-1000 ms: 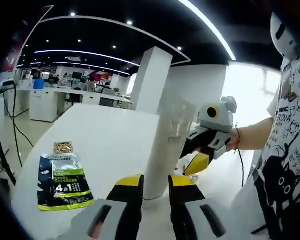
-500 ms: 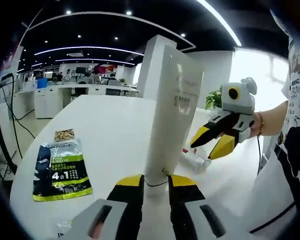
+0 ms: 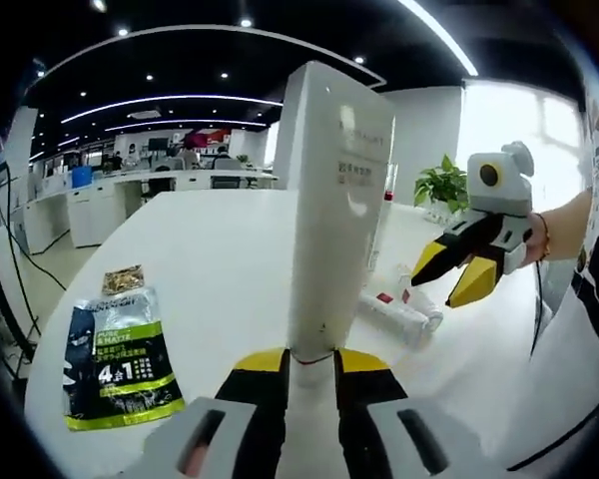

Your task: Arrange the skincare products in the storage area until every visible bottle or jar stands upright without overlapping.

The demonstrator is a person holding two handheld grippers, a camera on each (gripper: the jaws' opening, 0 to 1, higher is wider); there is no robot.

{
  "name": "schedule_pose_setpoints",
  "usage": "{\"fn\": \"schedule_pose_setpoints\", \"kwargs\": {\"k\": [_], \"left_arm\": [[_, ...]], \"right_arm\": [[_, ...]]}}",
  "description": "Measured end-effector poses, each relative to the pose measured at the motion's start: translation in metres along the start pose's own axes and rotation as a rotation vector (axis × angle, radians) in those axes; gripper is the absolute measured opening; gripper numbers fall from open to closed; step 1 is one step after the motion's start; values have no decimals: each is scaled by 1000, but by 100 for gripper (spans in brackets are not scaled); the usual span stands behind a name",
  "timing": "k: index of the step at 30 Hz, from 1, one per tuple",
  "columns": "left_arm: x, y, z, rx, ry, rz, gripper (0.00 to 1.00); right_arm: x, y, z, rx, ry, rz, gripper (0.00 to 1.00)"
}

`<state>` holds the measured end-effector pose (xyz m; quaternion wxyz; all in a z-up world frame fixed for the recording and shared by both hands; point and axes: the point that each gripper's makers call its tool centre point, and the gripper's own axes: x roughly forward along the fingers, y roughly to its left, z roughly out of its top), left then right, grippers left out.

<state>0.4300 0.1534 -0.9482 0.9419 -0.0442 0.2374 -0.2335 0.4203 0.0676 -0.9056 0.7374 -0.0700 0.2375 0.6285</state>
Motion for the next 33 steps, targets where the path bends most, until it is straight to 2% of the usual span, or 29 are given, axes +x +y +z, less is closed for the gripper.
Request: {"fn": "schedule_pose_setpoints", "kwargs": {"k": [6,20,33], "left_arm": [[13,5,3,29,12,-15,18],[47,15,14,39,34,-32,18],[79,22,30,114,50,-120,18]], "right_arm": [[-3,-7,0,17,-10,-37,21],[-14,-22,-9,99,-28,-125,21],[-26,-23,-16,124,-28,-155,21]]}}
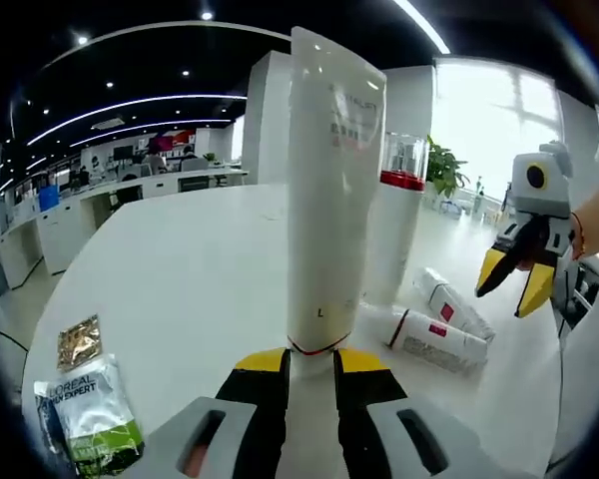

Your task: Arrange the skincare products in the storage area until every visible bottle or jar stands upright without overlapping.

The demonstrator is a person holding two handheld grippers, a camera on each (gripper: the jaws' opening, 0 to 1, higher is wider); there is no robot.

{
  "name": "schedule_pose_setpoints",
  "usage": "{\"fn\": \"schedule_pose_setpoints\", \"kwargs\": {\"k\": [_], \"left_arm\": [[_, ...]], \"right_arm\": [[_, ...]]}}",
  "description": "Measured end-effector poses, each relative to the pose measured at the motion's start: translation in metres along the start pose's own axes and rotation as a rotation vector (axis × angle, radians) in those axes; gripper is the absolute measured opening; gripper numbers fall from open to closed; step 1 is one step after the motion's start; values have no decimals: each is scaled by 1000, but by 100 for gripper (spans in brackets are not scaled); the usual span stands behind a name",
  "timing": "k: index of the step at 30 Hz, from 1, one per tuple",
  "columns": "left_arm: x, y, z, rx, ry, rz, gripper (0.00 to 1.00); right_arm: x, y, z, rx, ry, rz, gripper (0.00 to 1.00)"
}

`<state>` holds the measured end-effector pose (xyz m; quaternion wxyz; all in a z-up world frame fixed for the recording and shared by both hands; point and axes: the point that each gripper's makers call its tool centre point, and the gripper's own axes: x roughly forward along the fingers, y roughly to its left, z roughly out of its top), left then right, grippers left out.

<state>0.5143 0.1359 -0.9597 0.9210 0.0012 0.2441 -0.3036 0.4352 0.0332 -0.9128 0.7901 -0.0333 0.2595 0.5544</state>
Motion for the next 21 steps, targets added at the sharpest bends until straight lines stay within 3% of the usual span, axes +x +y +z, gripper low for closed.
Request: {"fn": "schedule_pose_setpoints", "kwargs": {"k": [8,21], "left_arm": [[16,0,9,18,10,-60,18],[28,-9,16,-4,2,-81,18]], "right_arm": [[-6,-4,-2,0,9,-15,21],[-6,-10,-3,20,1,-31,21]]}}
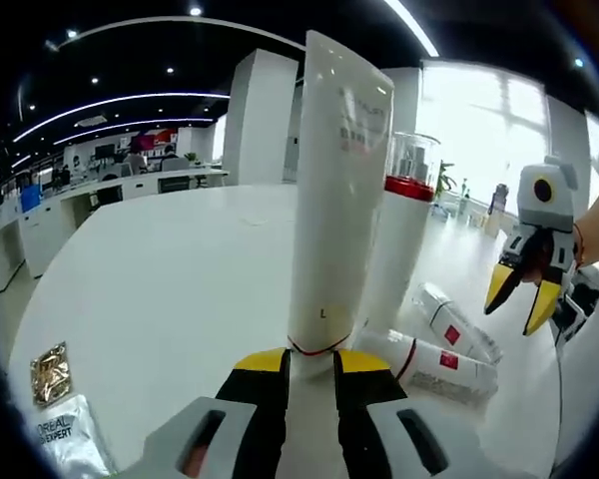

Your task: Arrange the skincare products in the storage area until every visible bottle or jar stands upright without overlapping.

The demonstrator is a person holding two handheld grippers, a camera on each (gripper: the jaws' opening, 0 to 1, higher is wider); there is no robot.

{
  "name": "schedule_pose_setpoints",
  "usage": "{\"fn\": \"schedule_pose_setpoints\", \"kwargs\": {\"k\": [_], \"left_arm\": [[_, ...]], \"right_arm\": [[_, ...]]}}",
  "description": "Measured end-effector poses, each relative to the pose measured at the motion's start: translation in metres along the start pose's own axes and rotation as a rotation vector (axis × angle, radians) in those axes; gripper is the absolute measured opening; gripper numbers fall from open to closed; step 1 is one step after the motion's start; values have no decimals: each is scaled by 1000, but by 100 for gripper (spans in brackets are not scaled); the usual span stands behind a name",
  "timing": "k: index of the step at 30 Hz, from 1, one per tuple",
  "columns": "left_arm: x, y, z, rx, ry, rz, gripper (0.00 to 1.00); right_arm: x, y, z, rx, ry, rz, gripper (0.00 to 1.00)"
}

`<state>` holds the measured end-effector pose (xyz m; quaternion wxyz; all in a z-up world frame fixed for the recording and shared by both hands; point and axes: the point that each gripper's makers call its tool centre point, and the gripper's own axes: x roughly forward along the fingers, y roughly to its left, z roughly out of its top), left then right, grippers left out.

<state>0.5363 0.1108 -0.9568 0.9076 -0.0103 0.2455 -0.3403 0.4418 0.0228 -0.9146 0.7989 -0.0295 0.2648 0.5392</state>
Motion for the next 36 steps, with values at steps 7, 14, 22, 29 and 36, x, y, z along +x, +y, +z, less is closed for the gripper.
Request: {"fn": "schedule_pose_setpoints", "kwargs": {"k": [7,14,22,29,36], "left_arm": [[4,-6,3,-6,-5,-2,18],[7,-12,3,-45,-10,6,18],[11,-17,3,-58,-13,4,18],[13,-21,4,-52,-9,-11,18],[16,-21,5,-44,-1,-22,18]], "right_arm": [[0,-2,-1,4,-2,-6,21],[-1,-3,-2,8,-5,-16,21],[-4,-4,-4,8,-3,-26,21],[-5,-3,-5,8,-2,-27,21],[-6,-2,-6,6,1,-28,21]]}}
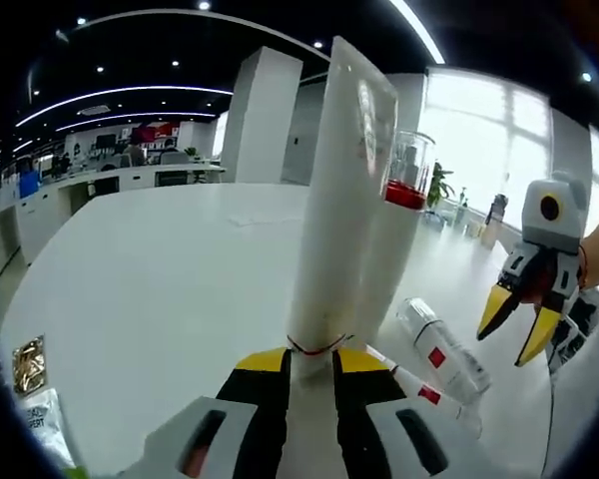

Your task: Arrange the skincare products in the storage area until every visible bottle or jar stands upright without overlapping.

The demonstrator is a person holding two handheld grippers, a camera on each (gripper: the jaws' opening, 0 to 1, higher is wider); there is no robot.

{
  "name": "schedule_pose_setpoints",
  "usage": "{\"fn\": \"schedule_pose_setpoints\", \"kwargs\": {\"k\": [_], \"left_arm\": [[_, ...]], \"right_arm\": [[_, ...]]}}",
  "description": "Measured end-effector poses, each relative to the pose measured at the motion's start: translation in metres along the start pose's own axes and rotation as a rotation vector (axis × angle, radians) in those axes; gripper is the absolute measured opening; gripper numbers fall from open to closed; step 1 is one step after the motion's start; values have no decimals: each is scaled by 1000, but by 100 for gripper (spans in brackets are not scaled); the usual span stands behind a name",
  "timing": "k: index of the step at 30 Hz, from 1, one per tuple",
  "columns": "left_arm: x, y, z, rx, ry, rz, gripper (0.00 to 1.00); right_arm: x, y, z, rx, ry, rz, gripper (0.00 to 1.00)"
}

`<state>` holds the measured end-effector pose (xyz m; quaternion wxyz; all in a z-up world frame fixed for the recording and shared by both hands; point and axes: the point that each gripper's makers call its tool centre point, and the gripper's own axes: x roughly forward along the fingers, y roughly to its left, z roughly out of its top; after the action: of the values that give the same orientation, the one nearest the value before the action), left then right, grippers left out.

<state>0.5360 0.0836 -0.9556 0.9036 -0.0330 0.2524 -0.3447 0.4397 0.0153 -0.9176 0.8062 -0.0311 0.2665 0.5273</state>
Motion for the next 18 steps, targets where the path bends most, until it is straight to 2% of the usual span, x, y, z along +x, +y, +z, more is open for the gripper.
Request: {"fn": "schedule_pose_setpoints", "kwargs": {"k": [13,16,18], "left_arm": [[2,-2,-2,20,20,-16,18],[-6,1,-3,18,28,1,19],[-15,1,-1,7,10,8,19]], "right_arm": [[-1,1,-3,-6,14,7,21],[-1,1,-1,-4,9,8,21],[-2,-1,1,-3,2,4,21]]}}
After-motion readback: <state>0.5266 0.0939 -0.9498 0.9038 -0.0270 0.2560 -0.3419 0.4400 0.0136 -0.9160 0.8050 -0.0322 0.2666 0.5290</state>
